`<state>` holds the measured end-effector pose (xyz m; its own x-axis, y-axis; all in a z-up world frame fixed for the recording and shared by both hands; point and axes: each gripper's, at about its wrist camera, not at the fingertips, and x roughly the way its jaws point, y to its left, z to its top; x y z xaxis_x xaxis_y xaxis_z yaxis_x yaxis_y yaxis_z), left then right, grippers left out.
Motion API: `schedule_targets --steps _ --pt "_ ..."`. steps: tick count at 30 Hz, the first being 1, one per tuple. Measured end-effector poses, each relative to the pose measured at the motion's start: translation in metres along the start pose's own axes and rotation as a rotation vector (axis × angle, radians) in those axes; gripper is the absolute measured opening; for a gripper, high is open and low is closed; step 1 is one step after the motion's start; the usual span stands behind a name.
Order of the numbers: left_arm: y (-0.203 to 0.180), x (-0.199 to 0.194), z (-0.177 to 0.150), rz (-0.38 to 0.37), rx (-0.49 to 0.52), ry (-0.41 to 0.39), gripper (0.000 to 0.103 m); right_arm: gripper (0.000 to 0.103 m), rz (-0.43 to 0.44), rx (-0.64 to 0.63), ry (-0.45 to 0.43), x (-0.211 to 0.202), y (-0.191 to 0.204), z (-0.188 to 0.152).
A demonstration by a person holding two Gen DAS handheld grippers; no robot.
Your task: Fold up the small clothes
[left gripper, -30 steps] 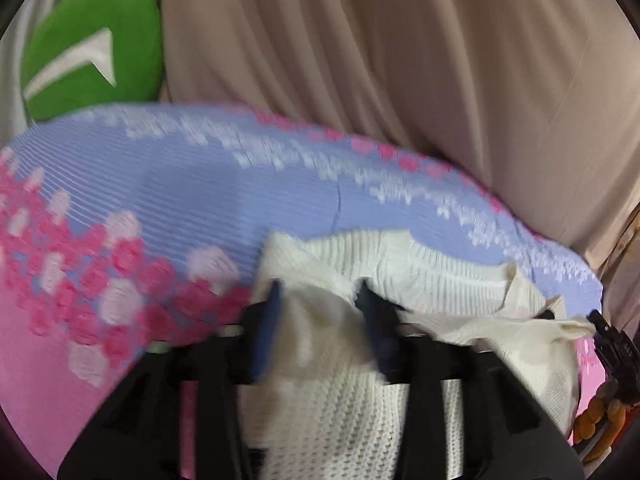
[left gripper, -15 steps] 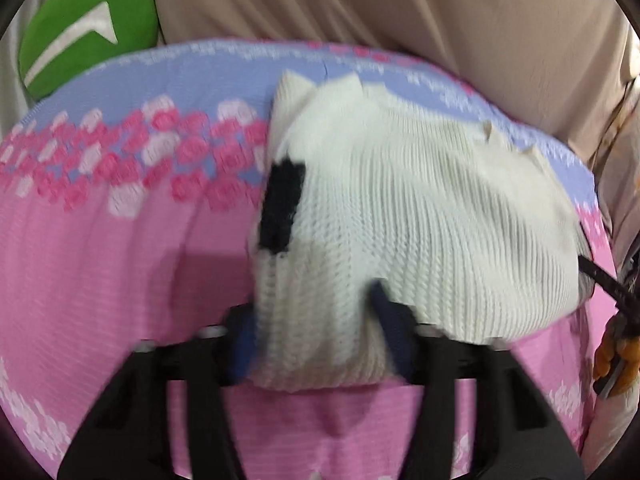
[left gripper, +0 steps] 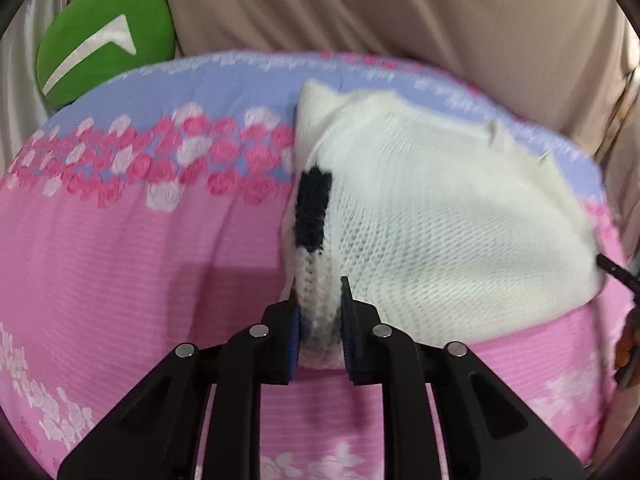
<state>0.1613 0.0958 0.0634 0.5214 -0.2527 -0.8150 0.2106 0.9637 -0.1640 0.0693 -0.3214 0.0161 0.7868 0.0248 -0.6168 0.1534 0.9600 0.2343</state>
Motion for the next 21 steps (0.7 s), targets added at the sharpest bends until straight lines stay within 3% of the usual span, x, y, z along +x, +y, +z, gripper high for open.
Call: schedule_targets --steps 1,2,4,7,9,10,11,13,15,16,21 --pt "-0.003 -0.009 0.008 -0.015 0.005 -0.034 0.023 0.025 0.002 -0.012 -0.027 -0.006 0.004 0.01" --pt "-0.007 -0.017 0.017 -0.017 0.017 -0.074 0.041 0.038 0.004 -0.029 -0.056 -0.01 0.01 0.024" --pt "-0.018 -0.024 0.044 0.005 0.04 -0.155 0.066 0.052 0.006 -0.033 -0.1 -0.007 0.02 0.047" --pt "-0.029 0.004 0.083 0.011 0.054 -0.15 0.066 0.054 0.052 -0.013 -0.089 0.025 0.025 0.079" --pt "-0.029 0.043 0.106 -0.023 0.038 -0.065 0.066 0.054 0.072 0.013 -0.038 0.058 0.023 0.092" --pt "-0.028 0.06 0.113 -0.027 0.03 -0.03 0.064 0.055 0.073 0.013 -0.009 0.072 0.025 0.095" --pt "-0.025 0.076 0.116 -0.02 0.007 -0.007 0.053 0.055 0.075 -0.002 0.022 0.088 0.027 0.096" --pt "-0.023 0.104 0.12 -0.031 0.001 0.049 0.046 0.053 0.034 -0.075 0.073 0.11 0.039 0.092" --pt "-0.019 0.118 0.119 -0.013 0.0 0.072 0.014 0.016 -0.013 -0.153 0.119 0.126 0.052 0.086" --pt "-0.016 0.12 0.118 -0.027 -0.007 0.078 0.008 0.008 0.0 -0.16 0.12 0.126 0.052 0.085" --pt "-0.016 0.071 0.134 -0.063 -0.001 -0.098 0.006 0.007 0.113 -0.1 -0.12 0.061 0.052 0.113"
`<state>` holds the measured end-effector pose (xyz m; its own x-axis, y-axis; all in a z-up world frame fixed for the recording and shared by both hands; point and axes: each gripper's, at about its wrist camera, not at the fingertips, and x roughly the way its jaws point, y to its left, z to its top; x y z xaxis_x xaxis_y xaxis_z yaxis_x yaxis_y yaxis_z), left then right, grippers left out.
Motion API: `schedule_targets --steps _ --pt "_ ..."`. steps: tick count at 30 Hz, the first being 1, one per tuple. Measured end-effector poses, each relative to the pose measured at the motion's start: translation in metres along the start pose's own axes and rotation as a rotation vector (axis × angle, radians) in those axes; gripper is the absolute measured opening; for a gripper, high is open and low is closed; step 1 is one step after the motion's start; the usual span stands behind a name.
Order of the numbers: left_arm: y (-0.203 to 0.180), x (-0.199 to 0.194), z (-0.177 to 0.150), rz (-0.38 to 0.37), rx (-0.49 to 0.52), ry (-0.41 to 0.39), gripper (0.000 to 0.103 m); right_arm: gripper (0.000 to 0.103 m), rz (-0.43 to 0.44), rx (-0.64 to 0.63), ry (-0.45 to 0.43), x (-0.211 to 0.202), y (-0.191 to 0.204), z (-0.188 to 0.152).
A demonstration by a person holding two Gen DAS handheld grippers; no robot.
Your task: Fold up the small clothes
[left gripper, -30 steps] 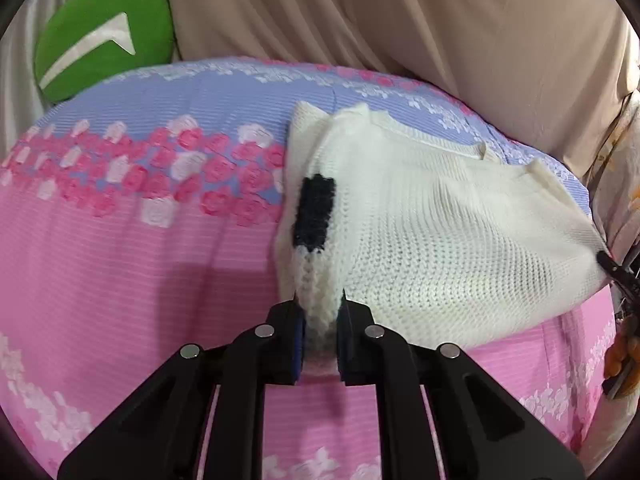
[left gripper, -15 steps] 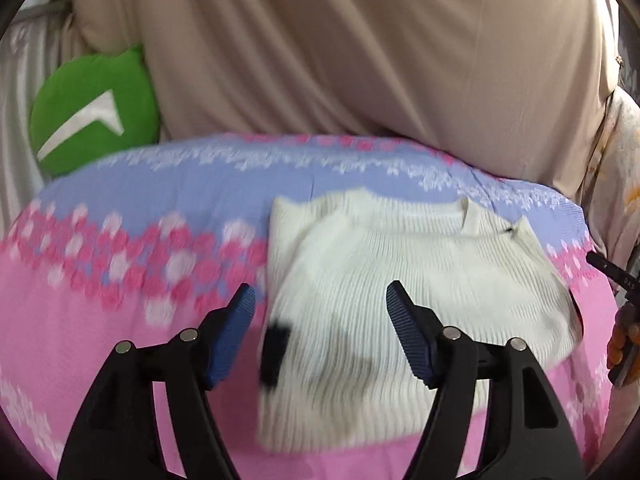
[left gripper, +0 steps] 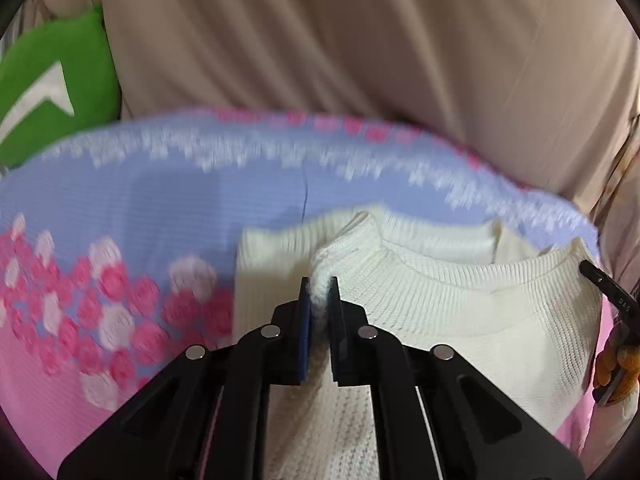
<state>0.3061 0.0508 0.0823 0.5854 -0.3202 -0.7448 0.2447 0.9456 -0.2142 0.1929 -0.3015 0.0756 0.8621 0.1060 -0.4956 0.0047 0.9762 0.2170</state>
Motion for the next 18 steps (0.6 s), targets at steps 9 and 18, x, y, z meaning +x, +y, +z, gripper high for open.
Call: schedule_targets --steps 9,18 --pt "0.007 0.057 0.031 0.123 -0.024 0.027 0.007 0.007 -0.116 0.095 0.128 0.071 -0.048 0.007" --pt "-0.009 0.034 0.008 0.247 0.046 -0.033 0.011 0.016 -0.154 0.128 0.031 0.032 -0.036 0.008"
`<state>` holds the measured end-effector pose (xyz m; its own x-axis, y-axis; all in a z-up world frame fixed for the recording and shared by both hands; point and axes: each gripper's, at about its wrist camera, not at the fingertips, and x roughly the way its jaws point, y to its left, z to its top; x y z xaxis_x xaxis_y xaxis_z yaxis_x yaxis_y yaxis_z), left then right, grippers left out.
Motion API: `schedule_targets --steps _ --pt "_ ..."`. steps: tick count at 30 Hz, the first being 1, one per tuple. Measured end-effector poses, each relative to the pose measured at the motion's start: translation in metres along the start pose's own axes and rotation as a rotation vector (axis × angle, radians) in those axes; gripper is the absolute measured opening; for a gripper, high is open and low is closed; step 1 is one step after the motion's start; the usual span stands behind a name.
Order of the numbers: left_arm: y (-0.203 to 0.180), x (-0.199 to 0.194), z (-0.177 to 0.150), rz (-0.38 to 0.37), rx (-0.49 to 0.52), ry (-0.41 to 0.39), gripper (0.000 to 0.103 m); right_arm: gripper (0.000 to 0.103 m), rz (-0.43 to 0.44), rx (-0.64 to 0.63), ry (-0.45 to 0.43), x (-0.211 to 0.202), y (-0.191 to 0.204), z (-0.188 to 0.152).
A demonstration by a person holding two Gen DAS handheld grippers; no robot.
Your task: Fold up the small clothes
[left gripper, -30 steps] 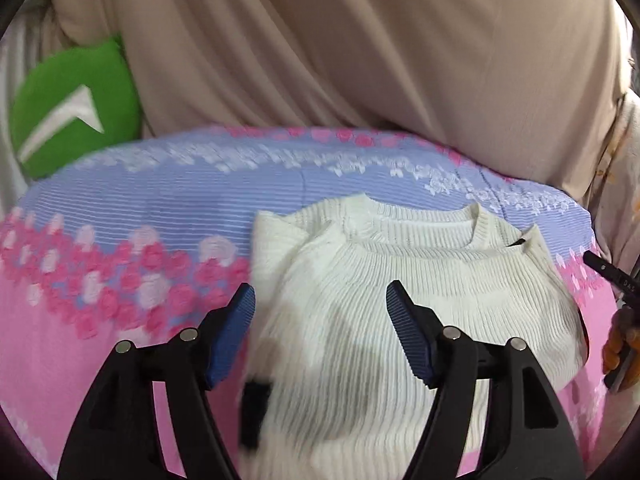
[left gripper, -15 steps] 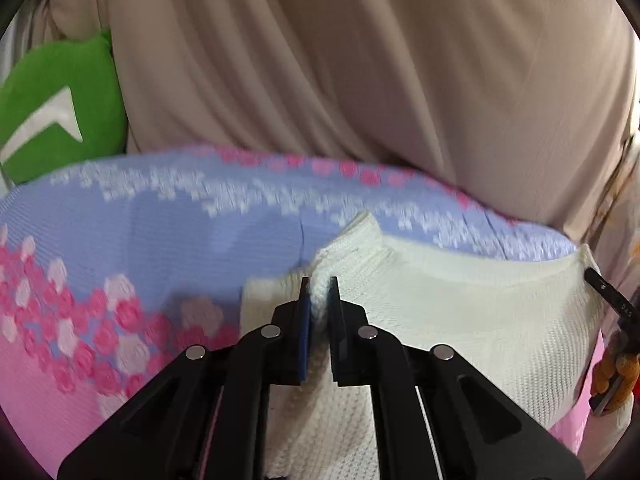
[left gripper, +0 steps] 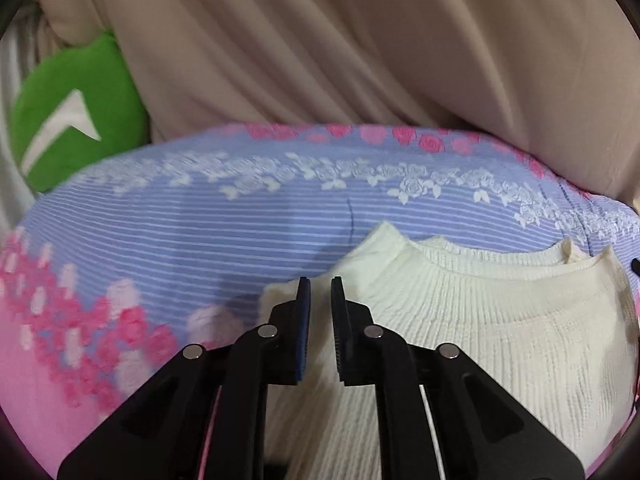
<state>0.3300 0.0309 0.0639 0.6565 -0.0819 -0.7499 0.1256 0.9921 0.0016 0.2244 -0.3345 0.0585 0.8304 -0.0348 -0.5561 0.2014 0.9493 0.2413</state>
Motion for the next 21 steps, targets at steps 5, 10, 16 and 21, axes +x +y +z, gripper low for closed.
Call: schedule_targets --steps 5,10,16,21 --pt "-0.018 -0.071 -0.033 -0.118 0.044 -0.014 0.011 0.017 0.245 -0.202 0.073 -0.051 0.09 -0.042" --pt "-0.078 -0.075 -0.09 -0.188 0.171 0.122 0.014 0.017 0.407 -0.361 0.285 -0.035 0.17 -0.114" --pt "-0.075 -0.08 -0.119 -0.109 0.164 0.126 0.014 0.006 0.269 -0.333 0.312 -0.028 0.128 -0.144" --pt "-0.06 -0.084 -0.137 -0.086 0.153 0.165 0.014 0.002 0.187 -0.142 0.273 -0.052 0.037 -0.144"
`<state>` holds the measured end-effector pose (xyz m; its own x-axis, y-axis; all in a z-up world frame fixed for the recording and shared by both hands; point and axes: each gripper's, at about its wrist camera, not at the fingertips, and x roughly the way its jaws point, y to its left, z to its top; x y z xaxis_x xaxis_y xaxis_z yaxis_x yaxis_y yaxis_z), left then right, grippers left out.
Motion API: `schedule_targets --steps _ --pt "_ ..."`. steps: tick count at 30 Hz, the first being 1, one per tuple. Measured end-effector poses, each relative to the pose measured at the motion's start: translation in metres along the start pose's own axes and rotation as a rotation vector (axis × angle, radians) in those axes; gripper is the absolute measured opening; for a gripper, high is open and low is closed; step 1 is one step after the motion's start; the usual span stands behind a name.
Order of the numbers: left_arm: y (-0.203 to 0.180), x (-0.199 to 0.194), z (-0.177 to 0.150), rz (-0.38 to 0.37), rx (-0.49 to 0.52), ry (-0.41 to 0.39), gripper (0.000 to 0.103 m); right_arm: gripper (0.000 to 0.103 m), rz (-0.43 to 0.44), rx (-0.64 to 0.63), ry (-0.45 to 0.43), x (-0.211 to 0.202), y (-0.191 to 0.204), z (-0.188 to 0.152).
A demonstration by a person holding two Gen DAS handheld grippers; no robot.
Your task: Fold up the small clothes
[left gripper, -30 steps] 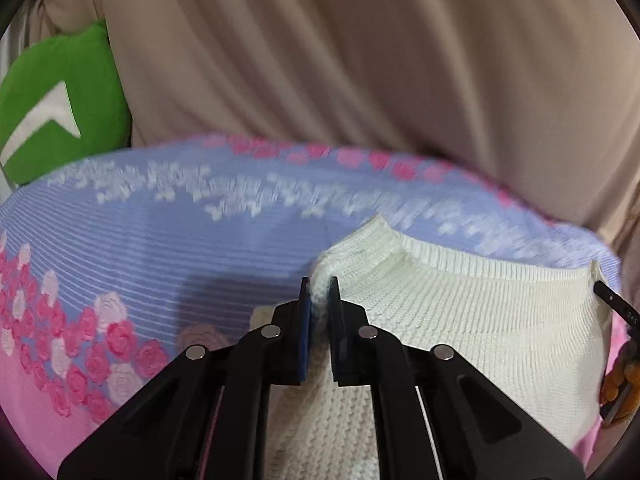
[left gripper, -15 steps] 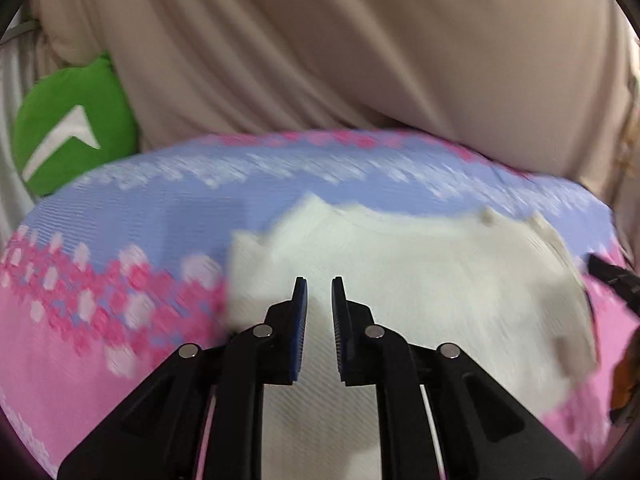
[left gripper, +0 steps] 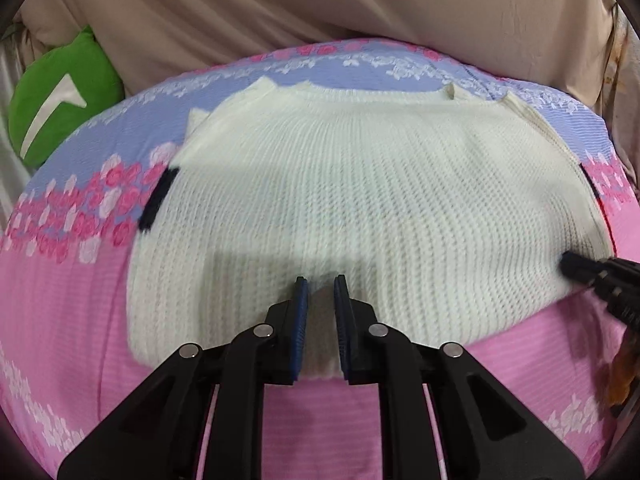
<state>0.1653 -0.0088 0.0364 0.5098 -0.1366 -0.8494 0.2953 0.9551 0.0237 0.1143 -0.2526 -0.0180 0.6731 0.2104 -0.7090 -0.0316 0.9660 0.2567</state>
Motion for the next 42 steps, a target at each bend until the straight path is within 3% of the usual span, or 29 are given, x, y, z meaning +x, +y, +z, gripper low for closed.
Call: schedule_targets --steps 5,9,12,13,15,16,17,20,23,24,25,26,28,32,37,40,42 --pt "0.009 0.005 -0.013 0.003 -0.027 0.019 0.014 0.0 -0.01 0.118 -0.039 -0.022 -0.045 -0.016" --pt "0.013 0.002 -0.017 0.006 -0.037 0.019 0.014 0.0 -0.018 0.118 -0.048 -0.028 -0.043 -0.021" --pt "0.021 -0.014 -0.021 -0.039 -0.071 -0.001 0.014 0.008 -0.04 0.107 -0.083 -0.042 -0.038 -0.021" --pt "0.027 -0.023 -0.022 -0.056 -0.089 -0.018 0.015 0.015 -0.063 0.098 -0.112 -0.051 -0.037 -0.021" --pt "0.048 -0.043 -0.023 -0.088 -0.145 -0.06 0.023 0.043 -0.1 0.098 -0.182 -0.067 -0.036 -0.022" --pt "0.057 -0.048 -0.022 -0.098 -0.169 -0.077 0.035 0.061 -0.109 0.11 -0.213 -0.075 -0.04 -0.022" --pt "0.067 -0.053 -0.02 -0.099 -0.196 -0.093 0.042 0.065 -0.118 0.124 -0.237 -0.079 -0.045 -0.021" --pt "0.096 -0.048 -0.013 -0.093 -0.279 -0.112 0.047 0.065 -0.129 0.169 -0.215 -0.071 -0.062 -0.016" --pt "0.11 -0.019 -0.009 -0.143 -0.342 -0.054 0.047 0.061 -0.099 0.19 -0.15 -0.049 -0.069 -0.014" --pt "0.111 -0.009 -0.01 -0.16 -0.362 -0.037 0.046 0.05 -0.088 0.191 -0.129 -0.042 -0.069 -0.014" --pt "0.11 -0.004 -0.01 -0.165 -0.361 -0.031 0.029 0.014 -0.078 0.19 -0.109 -0.038 -0.067 -0.014" --pt "0.108 -0.003 -0.011 -0.162 -0.354 -0.026 0.01 0.01 -0.073 0.19 -0.124 -0.043 -0.066 -0.014" --pt "0.107 -0.017 -0.014 -0.199 -0.353 -0.048 0.009 0.008 -0.038 0.182 -0.189 -0.067 -0.061 -0.014" --pt "0.112 -0.054 -0.028 -0.188 -0.319 -0.082 0.009 0.007 -0.028 0.152 -0.23 -0.105 -0.053 -0.026" --pt "0.111 -0.02 -0.053 -0.123 -0.28 0.008 0.009 0.008 -0.097 0.144 -0.067 -0.061 -0.069 -0.048" --pt "0.113 -0.045 -0.041 -0.141 -0.285 -0.055 0.015 0.019 -0.09 0.166 -0.123 -0.079 -0.068 -0.037" --pt "0.113 -0.071 -0.022 -0.144 -0.271 -0.139 0.029 0.036 -0.104 0.144 -0.197 -0.099 -0.062 -0.02"
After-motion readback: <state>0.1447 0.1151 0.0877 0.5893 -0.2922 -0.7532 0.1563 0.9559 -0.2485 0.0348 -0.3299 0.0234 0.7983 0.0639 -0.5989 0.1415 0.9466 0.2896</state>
